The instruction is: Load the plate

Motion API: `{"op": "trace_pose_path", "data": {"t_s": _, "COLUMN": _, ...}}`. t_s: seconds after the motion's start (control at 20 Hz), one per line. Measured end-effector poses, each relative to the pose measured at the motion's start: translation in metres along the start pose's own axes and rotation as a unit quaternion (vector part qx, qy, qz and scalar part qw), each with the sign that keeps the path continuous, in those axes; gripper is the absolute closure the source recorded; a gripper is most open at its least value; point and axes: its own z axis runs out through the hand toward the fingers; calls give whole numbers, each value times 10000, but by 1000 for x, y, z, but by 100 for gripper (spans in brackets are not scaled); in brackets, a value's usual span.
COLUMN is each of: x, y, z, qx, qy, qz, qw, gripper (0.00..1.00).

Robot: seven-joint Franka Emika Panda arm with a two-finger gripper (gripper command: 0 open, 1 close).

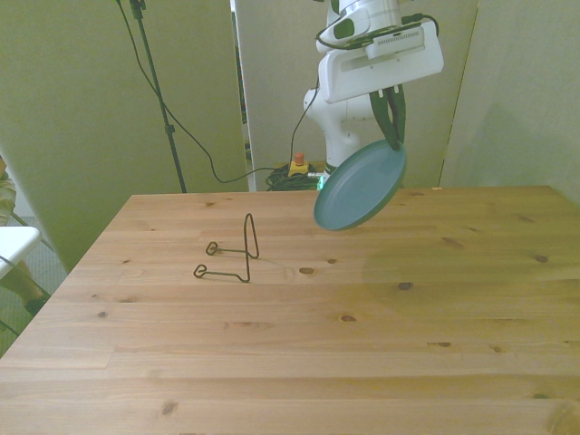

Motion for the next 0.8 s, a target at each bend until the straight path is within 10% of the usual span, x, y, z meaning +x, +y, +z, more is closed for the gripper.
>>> {"op": "trace_pose_path", "data": {"t_s": 0.8, "x": 57, "y": 145, "z": -90, "qx": 1523, "qy": -325, "qz": -96, "qw": 9878, "gripper": 100}}
